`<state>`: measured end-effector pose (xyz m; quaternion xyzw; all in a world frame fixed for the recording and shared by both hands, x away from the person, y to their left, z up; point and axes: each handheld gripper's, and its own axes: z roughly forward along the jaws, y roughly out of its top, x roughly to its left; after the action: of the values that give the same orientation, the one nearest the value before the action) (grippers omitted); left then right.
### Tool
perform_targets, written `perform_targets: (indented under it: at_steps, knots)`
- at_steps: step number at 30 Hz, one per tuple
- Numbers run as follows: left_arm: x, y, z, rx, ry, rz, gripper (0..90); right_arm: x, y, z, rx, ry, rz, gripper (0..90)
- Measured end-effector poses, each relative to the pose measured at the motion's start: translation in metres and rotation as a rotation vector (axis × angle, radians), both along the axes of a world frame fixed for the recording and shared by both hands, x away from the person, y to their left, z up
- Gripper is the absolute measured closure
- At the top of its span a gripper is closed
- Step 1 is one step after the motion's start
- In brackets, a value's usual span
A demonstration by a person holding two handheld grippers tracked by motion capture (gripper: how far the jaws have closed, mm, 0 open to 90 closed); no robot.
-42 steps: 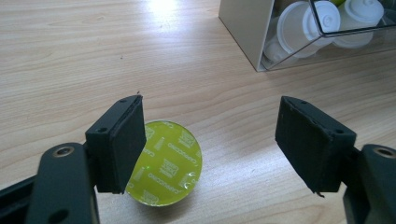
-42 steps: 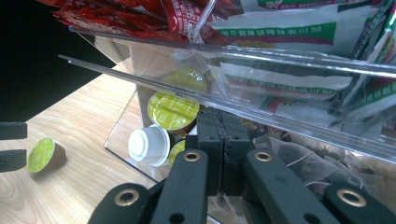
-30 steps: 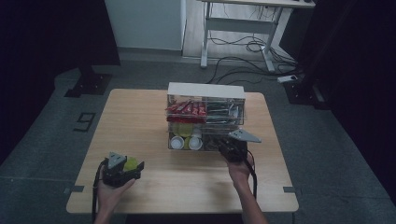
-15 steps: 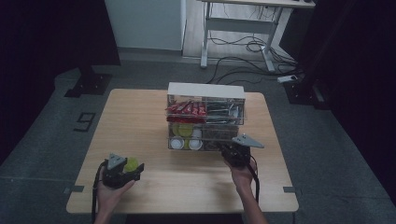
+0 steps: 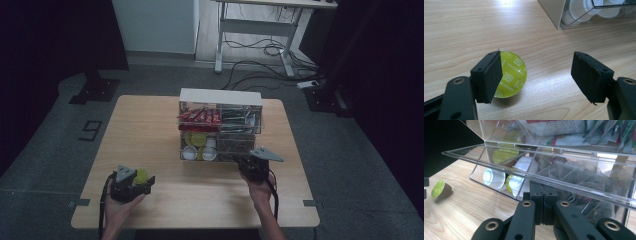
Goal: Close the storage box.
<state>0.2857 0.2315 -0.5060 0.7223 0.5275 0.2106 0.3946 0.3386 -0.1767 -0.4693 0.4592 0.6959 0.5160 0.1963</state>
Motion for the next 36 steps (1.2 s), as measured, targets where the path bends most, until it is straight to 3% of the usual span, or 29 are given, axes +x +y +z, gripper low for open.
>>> perform_targets:
  at_steps: [36]
  knots:
    - [0.001, -0.003, -0.006, 0.005, 0.020, -0.009, 25.4, -0.003, -0.006, -0.033, -0.013, 0.066, -0.018, 88.1]
